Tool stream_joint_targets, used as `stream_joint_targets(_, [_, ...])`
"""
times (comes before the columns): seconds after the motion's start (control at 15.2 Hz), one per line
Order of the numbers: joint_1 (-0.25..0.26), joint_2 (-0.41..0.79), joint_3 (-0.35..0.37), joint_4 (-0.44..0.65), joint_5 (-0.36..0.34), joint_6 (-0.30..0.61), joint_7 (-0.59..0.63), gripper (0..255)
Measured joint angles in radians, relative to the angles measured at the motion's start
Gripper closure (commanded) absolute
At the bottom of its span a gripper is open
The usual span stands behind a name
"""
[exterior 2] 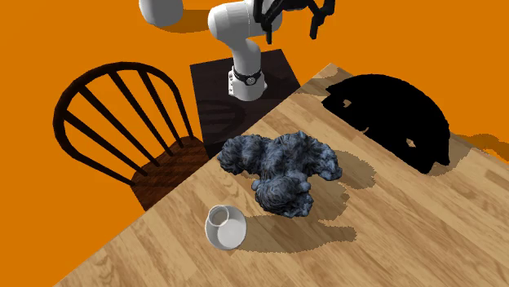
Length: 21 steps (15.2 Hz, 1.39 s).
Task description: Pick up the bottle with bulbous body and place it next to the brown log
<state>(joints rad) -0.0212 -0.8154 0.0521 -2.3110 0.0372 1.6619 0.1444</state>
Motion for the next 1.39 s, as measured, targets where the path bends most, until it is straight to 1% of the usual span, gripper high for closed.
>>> stream_joint_targets(0.2, [-0.005, 0.022, -0.019, -0.007, -0.01, 0.027, -0.024, 0])
stream_joint_targets(0.66, [-0.027, 0.192, -0.12, -0.002, -0.052, 0.187, -0.154, 0])
stream_joint_targets(0.86, [-0.032, 0.272, -0.16, 0.02, -0.059, 0.242, -0.208, 0])
stream_joint_targets(1.06, [-0.037, 0.374, -0.204, 0.065, -0.058, 0.297, -0.269, 0])
stream_joint_targets(1.39, [-0.04, 0.551, -0.267, 0.155, -0.034, 0.376, -0.372, 0])
